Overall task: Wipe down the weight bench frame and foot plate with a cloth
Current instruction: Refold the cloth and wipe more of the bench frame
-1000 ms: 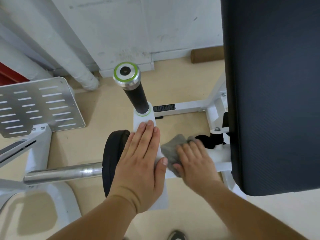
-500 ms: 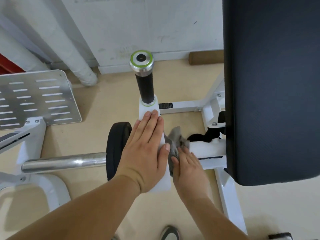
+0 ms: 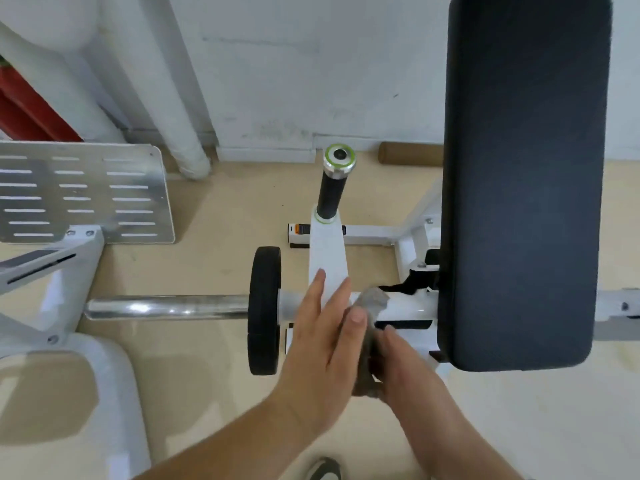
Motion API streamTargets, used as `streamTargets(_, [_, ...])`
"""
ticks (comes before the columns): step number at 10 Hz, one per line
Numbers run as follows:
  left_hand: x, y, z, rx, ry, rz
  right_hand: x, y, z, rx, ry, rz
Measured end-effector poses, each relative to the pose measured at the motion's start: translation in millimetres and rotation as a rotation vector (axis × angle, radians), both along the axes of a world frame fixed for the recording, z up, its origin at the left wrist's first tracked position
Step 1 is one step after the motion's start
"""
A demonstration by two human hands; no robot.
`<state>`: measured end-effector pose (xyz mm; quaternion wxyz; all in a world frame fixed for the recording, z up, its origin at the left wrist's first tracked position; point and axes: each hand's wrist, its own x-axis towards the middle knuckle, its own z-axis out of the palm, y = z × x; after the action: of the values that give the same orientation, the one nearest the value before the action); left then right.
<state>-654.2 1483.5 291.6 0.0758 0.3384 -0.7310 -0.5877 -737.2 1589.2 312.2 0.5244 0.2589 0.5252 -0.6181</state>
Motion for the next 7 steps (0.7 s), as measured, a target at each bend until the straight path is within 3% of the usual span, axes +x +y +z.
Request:
streamTargets(1, [17, 22, 3, 0.268, 0.063, 0.251, 8, -12, 11, 0.123, 0.352, 0.652])
streamTargets(2, [27, 16, -11, 0.237, -0.035, 0.319, -7, -30, 8, 0.110, 0.426, 0.849])
streamTargets(3, [27, -8, -17, 0.068, -0.142, 0.356, -27, -36, 5, 0.295, 0.834, 0.734])
streamTargets(4, [1, -50, 4, 0.019, -0.012, 0.406, -42, -49, 0, 0.340, 0.985, 0.676])
streamTargets(5, [-42, -83, 8, -0.403, 0.055, 0.255, -54, -59, -12, 0.356, 0.883, 0.574])
streamTargets(6, [-67, -91, -30, -0.768, -0.234, -0.201, -58, -58, -20, 0.331, 0.774, 0.507])
streamTargets(7, [-48, -60, -64, -0.779, -0.275, -0.327, -56, -53, -28, 0.306, 0.714, 0.486])
